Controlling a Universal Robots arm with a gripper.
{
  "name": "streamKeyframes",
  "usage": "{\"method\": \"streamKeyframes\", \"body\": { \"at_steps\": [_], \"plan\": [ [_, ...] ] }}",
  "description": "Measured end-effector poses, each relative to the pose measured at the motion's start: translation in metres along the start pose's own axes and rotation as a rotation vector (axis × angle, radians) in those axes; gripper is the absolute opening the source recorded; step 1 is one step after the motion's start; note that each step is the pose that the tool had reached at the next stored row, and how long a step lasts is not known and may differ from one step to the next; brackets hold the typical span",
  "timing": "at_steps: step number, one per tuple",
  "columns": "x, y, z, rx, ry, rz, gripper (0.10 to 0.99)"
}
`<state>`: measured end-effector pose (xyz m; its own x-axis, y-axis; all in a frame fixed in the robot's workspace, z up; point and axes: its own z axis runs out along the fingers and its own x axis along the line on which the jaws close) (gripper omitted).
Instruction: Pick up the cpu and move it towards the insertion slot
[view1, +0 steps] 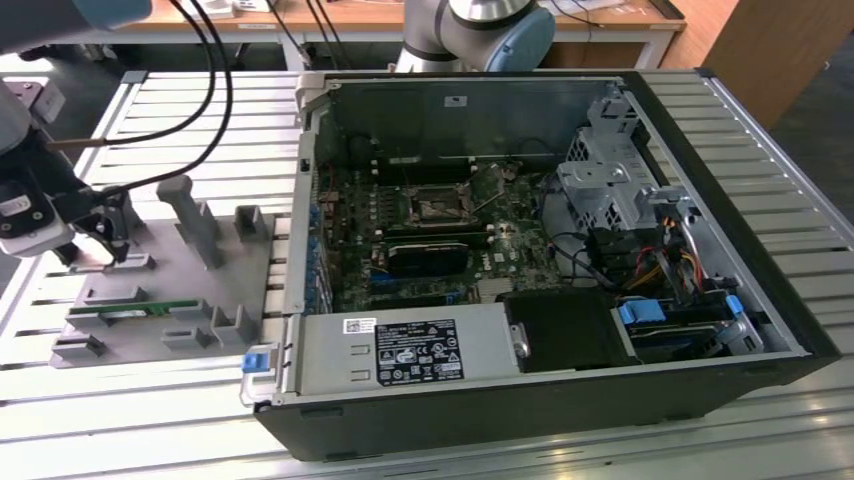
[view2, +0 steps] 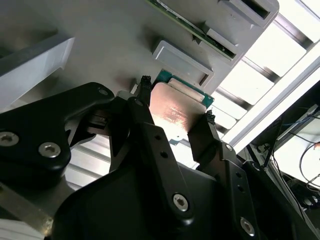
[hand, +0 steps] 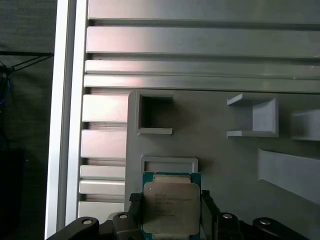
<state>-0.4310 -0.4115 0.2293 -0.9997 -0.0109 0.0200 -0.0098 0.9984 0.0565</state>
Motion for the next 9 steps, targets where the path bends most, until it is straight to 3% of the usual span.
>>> {"method": "streamKeyframes", "body": {
  "at_steps": [9],
  "plan": [
    [0.0001, 0.0002, -0.0035, 0.0, -0.0001, 0.0, 0.545]
  ]
}}
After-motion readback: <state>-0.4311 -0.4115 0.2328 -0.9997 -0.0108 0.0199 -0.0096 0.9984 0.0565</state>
